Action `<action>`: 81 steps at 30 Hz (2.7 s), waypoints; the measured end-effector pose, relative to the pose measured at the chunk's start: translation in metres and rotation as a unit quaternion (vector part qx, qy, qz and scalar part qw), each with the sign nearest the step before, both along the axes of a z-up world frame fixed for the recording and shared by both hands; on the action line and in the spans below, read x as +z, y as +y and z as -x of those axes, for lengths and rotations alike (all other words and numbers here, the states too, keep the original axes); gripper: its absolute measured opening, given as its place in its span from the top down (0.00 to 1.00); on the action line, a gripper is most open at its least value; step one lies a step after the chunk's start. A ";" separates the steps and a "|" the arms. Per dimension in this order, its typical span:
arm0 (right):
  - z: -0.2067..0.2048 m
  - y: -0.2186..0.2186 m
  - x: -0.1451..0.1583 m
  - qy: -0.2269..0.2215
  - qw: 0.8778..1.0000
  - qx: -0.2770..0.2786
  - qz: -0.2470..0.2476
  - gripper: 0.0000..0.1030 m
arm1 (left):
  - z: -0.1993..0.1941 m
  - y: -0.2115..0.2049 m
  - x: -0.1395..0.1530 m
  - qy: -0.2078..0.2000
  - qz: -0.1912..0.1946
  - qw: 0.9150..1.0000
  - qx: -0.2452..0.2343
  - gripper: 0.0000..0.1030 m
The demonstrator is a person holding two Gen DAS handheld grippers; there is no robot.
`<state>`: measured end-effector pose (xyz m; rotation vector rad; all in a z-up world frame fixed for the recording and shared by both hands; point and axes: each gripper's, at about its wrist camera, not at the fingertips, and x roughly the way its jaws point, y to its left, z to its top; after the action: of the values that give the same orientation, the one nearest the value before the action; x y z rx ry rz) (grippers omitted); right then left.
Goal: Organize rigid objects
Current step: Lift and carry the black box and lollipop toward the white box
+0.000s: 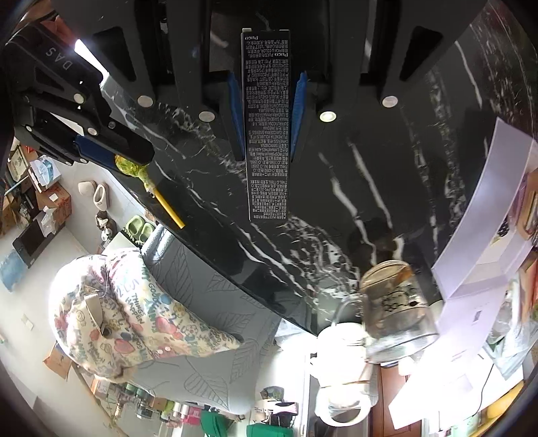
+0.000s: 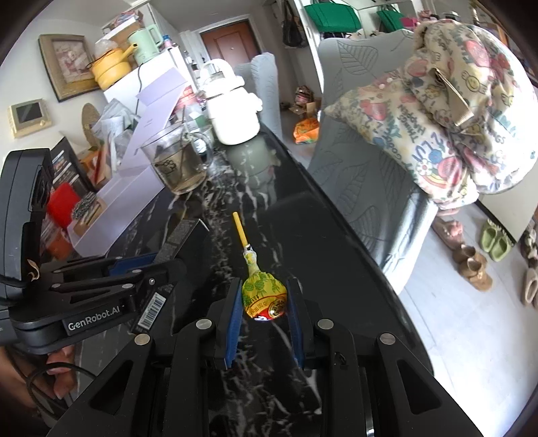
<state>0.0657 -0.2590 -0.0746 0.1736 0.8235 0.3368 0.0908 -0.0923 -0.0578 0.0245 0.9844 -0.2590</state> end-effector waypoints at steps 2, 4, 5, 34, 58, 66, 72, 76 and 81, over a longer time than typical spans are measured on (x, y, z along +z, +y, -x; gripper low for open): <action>0.002 0.007 0.001 -0.001 1.000 0.007 0.000 0.76 | 0.004 0.006 0.002 -0.002 0.002 1.000 0.005 0.76; 0.005 0.014 0.002 -0.003 1.000 0.013 0.002 0.76 | 0.008 0.012 0.004 -0.004 0.002 1.000 0.009 0.76; 0.006 0.018 0.003 -0.004 1.000 0.016 0.003 0.76 | 0.011 0.015 0.004 -0.005 0.002 1.000 0.011 0.76; 0.054 0.149 0.013 -0.021 0.988 0.149 0.011 0.76 | 0.096 0.143 0.019 -0.040 0.022 0.992 0.117 0.76; 0.075 0.228 0.030 -0.041 0.975 0.218 -0.006 0.76 | 0.121 0.208 0.047 -0.077 0.014 0.983 0.167 0.76; 0.048 0.239 0.049 -0.064 0.973 0.221 0.006 0.76 | 0.092 0.219 0.063 -0.098 0.024 0.981 0.169 0.76; 0.024 0.246 0.061 -0.072 0.973 0.220 0.010 0.76 | 0.070 0.228 0.072 -0.107 0.020 0.979 0.170 0.76; 0.007 0.251 0.068 -0.077 0.972 0.223 0.010 0.76 | 0.055 0.236 0.077 -0.111 0.023 0.978 0.173 0.76; -0.011 0.259 0.074 -0.083 0.971 0.224 0.009 0.76 | 0.034 0.244 0.084 -0.115 0.017 0.978 0.171 0.76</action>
<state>0.0767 -0.0004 -0.0004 -0.0606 0.6946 0.7584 0.0564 0.1518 0.0260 -0.1417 0.7386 0.0436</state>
